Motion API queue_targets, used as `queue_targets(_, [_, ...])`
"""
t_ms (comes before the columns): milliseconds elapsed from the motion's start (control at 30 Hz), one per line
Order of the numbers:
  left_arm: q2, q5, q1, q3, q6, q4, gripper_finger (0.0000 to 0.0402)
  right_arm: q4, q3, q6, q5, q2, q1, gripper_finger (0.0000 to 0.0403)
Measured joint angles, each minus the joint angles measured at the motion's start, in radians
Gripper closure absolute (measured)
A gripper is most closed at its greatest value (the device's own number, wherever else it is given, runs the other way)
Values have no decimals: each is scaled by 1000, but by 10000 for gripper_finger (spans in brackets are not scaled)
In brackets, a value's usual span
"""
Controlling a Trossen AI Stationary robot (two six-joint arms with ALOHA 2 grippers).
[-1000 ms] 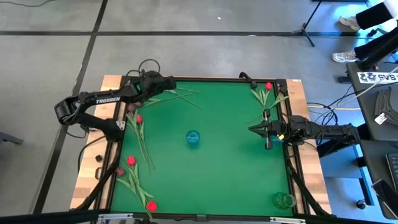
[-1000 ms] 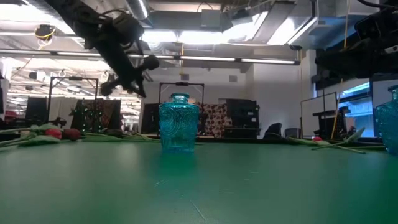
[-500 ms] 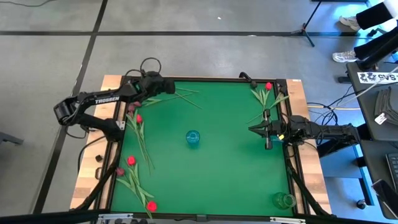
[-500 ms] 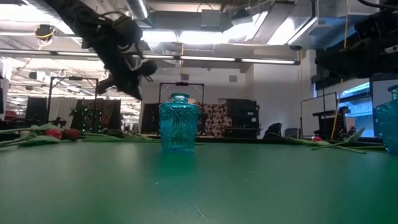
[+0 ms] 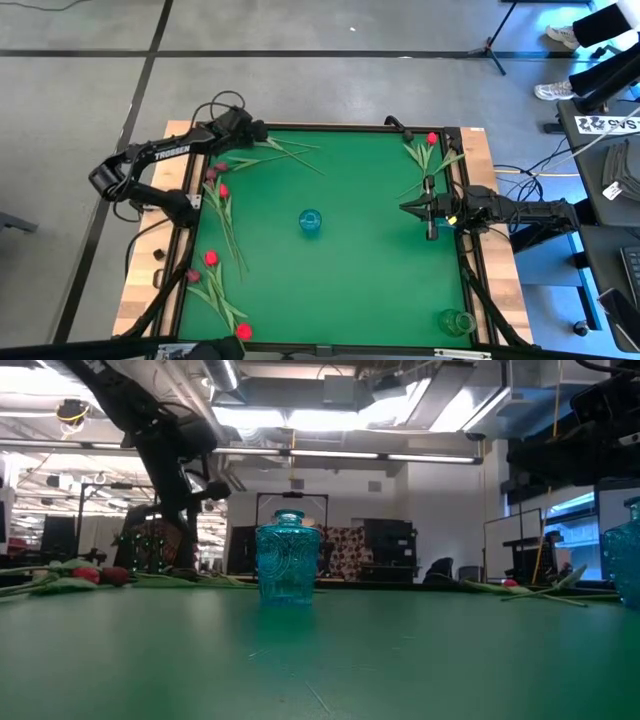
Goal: Sort flowers into vase by color
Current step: Put the black flower into the left blue vase
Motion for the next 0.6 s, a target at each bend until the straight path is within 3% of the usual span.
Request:
queue_targets(233, [110, 10, 1, 0, -7, 68, 336, 0, 0, 0, 0, 0, 0, 377])
queue_targets(400, [137, 11, 19, 0, -289, 93, 292, 0, 0, 0, 0, 0, 0, 377])
queue_targets(600, [164, 13, 1, 0, -408, 88, 274, 0, 0, 0, 0, 0, 0, 377])
